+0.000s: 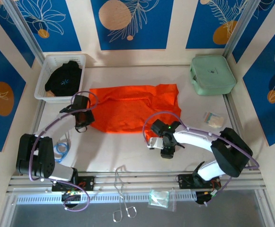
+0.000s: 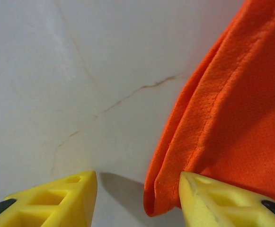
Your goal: Fold and stack the t-shirts
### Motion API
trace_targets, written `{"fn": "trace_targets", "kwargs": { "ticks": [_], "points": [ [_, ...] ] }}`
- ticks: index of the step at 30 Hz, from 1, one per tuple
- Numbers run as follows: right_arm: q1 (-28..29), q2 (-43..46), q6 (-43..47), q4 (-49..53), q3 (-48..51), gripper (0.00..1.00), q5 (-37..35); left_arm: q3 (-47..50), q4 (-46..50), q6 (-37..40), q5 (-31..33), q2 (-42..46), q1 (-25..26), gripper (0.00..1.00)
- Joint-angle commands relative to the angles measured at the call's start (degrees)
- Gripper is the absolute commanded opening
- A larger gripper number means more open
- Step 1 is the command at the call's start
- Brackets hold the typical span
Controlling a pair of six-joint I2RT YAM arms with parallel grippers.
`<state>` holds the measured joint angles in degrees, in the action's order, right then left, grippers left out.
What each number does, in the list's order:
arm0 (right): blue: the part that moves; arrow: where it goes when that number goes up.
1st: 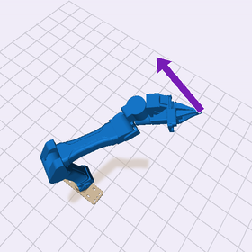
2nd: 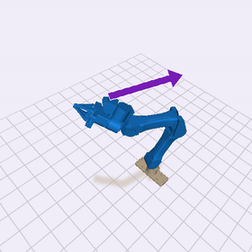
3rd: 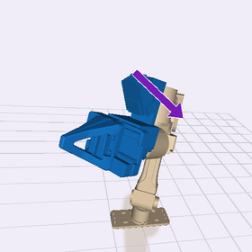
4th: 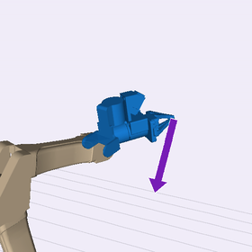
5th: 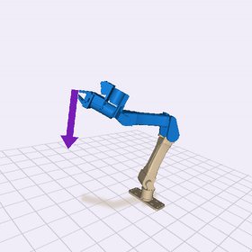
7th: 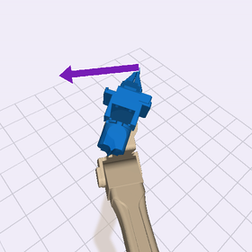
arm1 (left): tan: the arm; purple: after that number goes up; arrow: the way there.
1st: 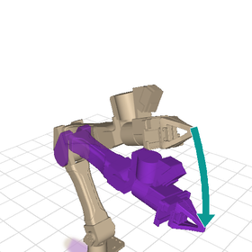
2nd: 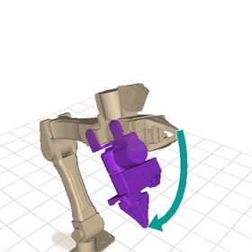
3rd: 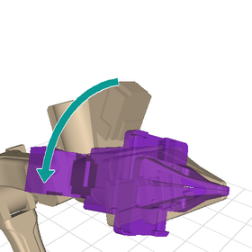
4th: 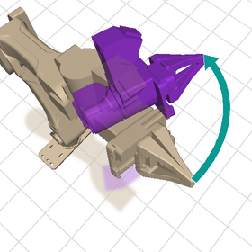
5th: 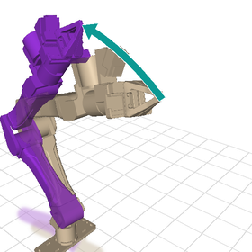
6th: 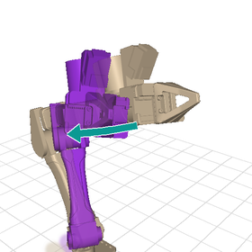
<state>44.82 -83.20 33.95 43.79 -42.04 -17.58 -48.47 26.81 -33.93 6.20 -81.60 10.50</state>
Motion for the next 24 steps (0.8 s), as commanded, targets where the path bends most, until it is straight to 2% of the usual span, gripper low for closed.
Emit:
{"fn": "trace_targets", "kwargs": {
  "ticks": [1,3,5,10,14,24],
  "points": [
    [-0.73,-2.68,1.22,-1.57,-1.35,0.5,-0.57,0.48,1.71,1.29,0.66,1.52,-0.49,0.0],
    [-1.34,-4.63,1.27,-2.58,-1.76,0.48,-0.6,0.44,1.76,1.44,0.75,1.78,-0.52,0.0],
    [-1.92,-6.57,1.08,-3.19,-2.3,0.4,-0.4,0.22,2.08,1.63,0.75,1.86,-0.5,0.0],
    [-2.11,-9.96,1.09,-1.25,-4.53,0.01,-0.17,0.17,3.13,1.99,1.25,2.8,-0.54,0.0],
    [-1.6,-6.58,1.29,0.84,-4.18,0.0,-1.08,0.54,4.24,2.04,1.45,3.97,-0.53,0.0],
    [4.93,13.51,0.99,14.17,-2.33,0.0,-2.15,2.29,10.14,2.21,0.6,8.61,-0.36,0.0]
  ]
}}
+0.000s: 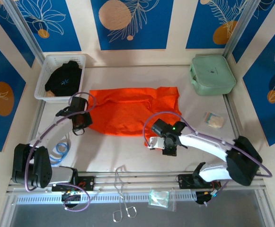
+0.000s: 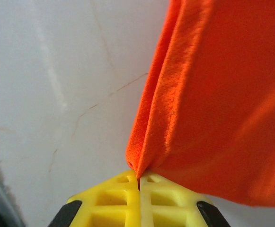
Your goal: Fold and stack the t-shirts
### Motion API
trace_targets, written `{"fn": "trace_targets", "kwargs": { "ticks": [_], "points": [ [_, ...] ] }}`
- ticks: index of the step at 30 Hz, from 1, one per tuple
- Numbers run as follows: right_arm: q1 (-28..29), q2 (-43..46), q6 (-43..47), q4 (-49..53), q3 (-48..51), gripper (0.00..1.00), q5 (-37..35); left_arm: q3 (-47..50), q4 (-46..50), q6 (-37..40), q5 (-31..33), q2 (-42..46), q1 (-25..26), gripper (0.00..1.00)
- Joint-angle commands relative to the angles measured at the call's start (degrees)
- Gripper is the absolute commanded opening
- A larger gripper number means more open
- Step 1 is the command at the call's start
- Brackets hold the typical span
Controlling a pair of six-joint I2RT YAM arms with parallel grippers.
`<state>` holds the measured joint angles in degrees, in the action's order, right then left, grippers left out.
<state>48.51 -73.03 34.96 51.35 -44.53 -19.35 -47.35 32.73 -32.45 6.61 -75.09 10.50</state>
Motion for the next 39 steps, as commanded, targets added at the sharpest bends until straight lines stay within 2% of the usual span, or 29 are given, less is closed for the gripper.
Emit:
{"fn": "trace_targets", "kwargs": {
  "ticks": [1,8,12,15,20,24,39],
  "points": [
    [1.71,4.97,-0.19,8.55,0.08,0.0,-0.43,1.49,4.92,0.68,0.0,2.61,-0.34,0.0],
    [3.65,12.69,-0.94,19.02,-2.37,0.0,2.01,3.48,10.9,-0.4,-0.47,7.73,0.47,0.0],
    [2.73,14.32,0.74,15.12,-2.47,0.0,-2.18,3.46,13.98,-1.02,0.2,10.93,0.57,0.0],
    [-0.91,13.08,1.61,9.31,-3.22,0.0,-6.6,2.01,15.4,-0.87,0.94,10.77,0.56,0.0],
    [-8.48,8.36,4.12,0.99,-6.07,0.0,-11.14,-1.12,14.5,-0.36,1.48,6.34,0.49,0.0],
    [-12.1,4.01,6.39,-2.69,-9.31,0.0,-12.45,-4.32,13.03,0.27,1.62,1.48,0.53,0.0],
    [-21.64,-9.25,14.43,-14.41,-16.11,0.0,-9.52,-13.68,9.84,2.78,4.26,-14.37,0.57,0.0]
  ]
}}
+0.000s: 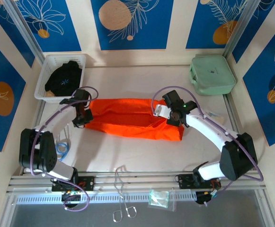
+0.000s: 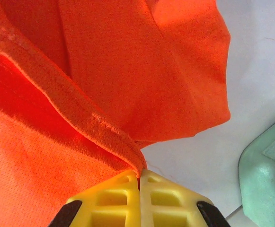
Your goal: Fold and stack the t-shirts
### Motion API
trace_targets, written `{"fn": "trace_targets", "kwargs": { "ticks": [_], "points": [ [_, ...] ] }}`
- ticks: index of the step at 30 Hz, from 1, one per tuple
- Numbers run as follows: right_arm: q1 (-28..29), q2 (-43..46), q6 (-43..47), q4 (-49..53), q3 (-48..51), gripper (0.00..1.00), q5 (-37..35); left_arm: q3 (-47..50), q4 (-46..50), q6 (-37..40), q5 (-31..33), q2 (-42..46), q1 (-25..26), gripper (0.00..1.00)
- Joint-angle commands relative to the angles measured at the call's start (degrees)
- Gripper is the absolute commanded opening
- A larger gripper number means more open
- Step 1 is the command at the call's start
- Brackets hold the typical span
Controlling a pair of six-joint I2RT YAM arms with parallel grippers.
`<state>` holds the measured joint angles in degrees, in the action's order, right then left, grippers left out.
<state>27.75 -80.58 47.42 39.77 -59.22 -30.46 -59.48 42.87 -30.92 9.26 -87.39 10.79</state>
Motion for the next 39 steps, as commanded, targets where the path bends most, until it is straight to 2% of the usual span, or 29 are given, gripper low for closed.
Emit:
{"fn": "trace_targets", "kwargs": {
  "ticks": [1,17,20,23,25,28,31,35,38,39],
  "points": [
    [-1.31,-2.83,2.06,-3.57,-1.62,0.0,1.53,-1.83,-0.62,1.3,1.79,-3.17,0.29,0.0],
    [-5.32,-15.24,-0.66,-14.68,-3.09,0.0,-1.89,-4.59,-2.04,2.0,5.51,-12.39,0.27,0.0],
    [-5.6,-17.13,-3.02,-17.67,-3.27,0.0,-3.2,-4.43,-2.26,2.0,5.77,-12.98,0.27,0.04],
    [-5.52,-18.72,-6.05,-20.24,-3.74,0.06,-3.38,-4.33,-2.42,2.1,5.95,-13.24,0.24,0.09],
    [-5.38,-19.59,-8.81,-22.22,-4.18,0.13,-3.71,-4.24,-2.36,2.16,6.04,-13.21,0.29,0.11],
    [-5.16,-20.17,-12.87,-25.14,-5.03,0.29,-4.91,-4.06,-2.36,2.18,6.1,-12.59,0.29,0.21],
    [-5.19,-19.81,-18.15,-24.64,-7.04,0.39,-5.59,-3.97,-1.7,2.18,6.38,-11.14,0.27,0.31],
    [-4.99,-17.81,-27.4,-19.57,-10.24,0.42,-7.33,-4.14,-0.09,2.44,7.12,-7.96,0.28,0.44],
    [-4.39,-14.3,-40.77,-9.36,-12.97,0.37,-6.63,-5.2,2.09,2.94,7.36,-4.45,0.49,0.53],
    [-4.28,-12.99,-48.24,-4.52,-14.09,0.36,-6.54,-5.8,2.97,3.2,7.58,-3.14,0.67,0.57]
  ]
}}
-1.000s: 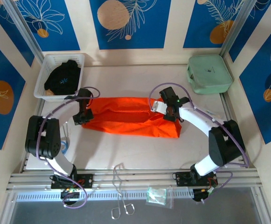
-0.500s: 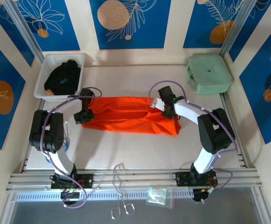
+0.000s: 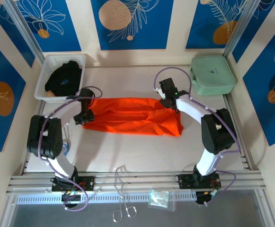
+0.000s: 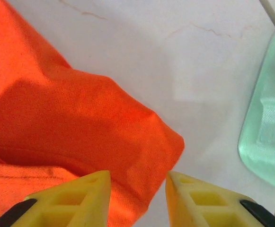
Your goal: Fold and stack the t-shirts
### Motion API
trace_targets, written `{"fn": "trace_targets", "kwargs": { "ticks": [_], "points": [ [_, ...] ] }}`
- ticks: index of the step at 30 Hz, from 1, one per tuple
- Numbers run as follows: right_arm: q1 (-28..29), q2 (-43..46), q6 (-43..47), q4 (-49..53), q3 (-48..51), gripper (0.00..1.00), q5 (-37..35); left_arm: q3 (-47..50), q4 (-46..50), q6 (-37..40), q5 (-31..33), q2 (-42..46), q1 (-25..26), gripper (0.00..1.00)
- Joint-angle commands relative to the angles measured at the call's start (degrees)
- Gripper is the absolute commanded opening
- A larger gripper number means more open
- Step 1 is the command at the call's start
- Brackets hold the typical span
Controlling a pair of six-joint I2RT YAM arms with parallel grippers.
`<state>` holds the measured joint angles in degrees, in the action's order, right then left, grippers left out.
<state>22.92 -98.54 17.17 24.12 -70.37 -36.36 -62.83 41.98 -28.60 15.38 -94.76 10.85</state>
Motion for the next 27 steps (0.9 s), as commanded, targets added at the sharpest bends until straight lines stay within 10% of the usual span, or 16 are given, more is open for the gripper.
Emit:
{"fn": "trace_targets", "kwargs": {
  "ticks": [1,8,13,18,27],
  "points": [
    [0.42,6.34,-25.59,16.26,-3.84,0.35,0.96,-3.27,4.73,1.26,1.6,5.54,0.77,0.61],
    [0.03,20.12,-50.27,19.89,10.8,0.27,25.72,-12.8,7.33,4.88,-0.74,3.79,2.04,0.69],
    [-1.87,26.87,-59.68,12.77,22.0,0.07,34.9,-21.07,4.72,5.53,-3.63,-7.26,2.02,0.37],
    [-5.27,24.78,-61.57,8.26,24.53,0.0,37.33,-29.1,3.21,5.0,-5.19,-18.3,1.99,0.14],
    [-11.77,8.99,-57.73,6.03,17.36,0.0,36.98,-29.95,3.61,4.48,-4.13,-27.35,1.98,0.07]
  ]
}}
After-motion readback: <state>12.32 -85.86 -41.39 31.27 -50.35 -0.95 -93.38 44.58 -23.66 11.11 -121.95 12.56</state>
